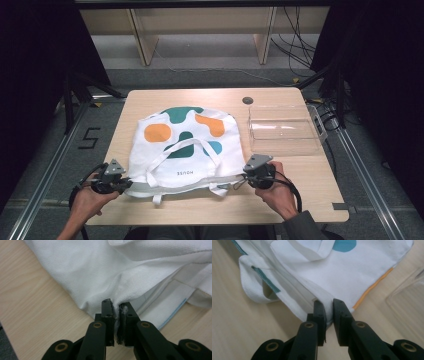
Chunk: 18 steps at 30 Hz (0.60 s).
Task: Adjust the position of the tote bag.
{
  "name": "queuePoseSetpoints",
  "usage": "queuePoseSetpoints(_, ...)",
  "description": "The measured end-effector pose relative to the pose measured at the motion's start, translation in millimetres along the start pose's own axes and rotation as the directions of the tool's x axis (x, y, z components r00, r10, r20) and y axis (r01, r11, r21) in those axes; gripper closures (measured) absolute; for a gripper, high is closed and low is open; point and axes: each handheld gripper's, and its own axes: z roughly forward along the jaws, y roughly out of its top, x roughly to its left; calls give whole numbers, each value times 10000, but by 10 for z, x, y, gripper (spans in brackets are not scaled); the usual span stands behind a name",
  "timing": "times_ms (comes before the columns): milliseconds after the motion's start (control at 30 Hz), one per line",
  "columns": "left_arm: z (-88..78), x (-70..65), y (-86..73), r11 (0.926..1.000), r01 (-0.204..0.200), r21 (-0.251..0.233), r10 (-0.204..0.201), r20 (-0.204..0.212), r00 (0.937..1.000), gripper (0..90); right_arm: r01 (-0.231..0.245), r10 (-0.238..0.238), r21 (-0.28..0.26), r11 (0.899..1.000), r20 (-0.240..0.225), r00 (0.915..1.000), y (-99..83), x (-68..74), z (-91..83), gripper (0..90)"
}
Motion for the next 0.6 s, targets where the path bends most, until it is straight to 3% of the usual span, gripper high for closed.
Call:
queuePoseSetpoints(100,20,-63,28,9993,-358,101,358,-36,9994,820,-135,134,-95,9999,-110,9998,-113,43,-27,810)
queuePoseSetpoints(133,23,-76,26,9998,-181,129,181,40,9998,812,-385,385,22,9993,-206,9990,-128,63,-27,804)
queuePoseSetpoints(200,21,-66,25,9996,-199,213,199,-14,9998,799,-434,438,135,9990,-339,9985,-137,55,-20,794)
queuePoseSetpoints(233,34,-69,16,9997,59,223,-60,57,10000,787,-491,488,-83,9988,-263,9985,-144,45,6,781)
queuePoseSetpoints(267,26,-63,10,9993,61,361,-66,152,9999,776,-598,595,-65,9982,-312,9977,-141,39,9,768)
queuePoseSetpoints(333,54,-41,-2,9982,206,560,-227,370,9991,723,-554,563,228,9982,-407,9976,-147,30,27,704)
queuePoseSetpoints(400,73,-49,-10,9988,266,405,-278,292,9992,700,-644,650,194,9977,-307,9974,-148,47,56,685)
queuePoseSetpoints(467,85,-63,-3,9980,76,625,-97,327,9994,670,-416,425,303,9987,-311,9986,-123,70,117,648)
queuePoseSetpoints(500,86,-63,6,9968,150,789,-193,543,9983,660,-264,271,323,9991,-202,9994,-110,79,139,645)
queuePoseSetpoints(567,107,-80,-1,9973,289,677,-315,379,9988,637,-23,30,447,9990,-172,9998,-79,95,170,638)
queuePoseSetpoints(600,127,-75,-3,9966,276,775,-317,523,9981,626,25,-16,486,9988,-188,9998,-67,104,192,632)
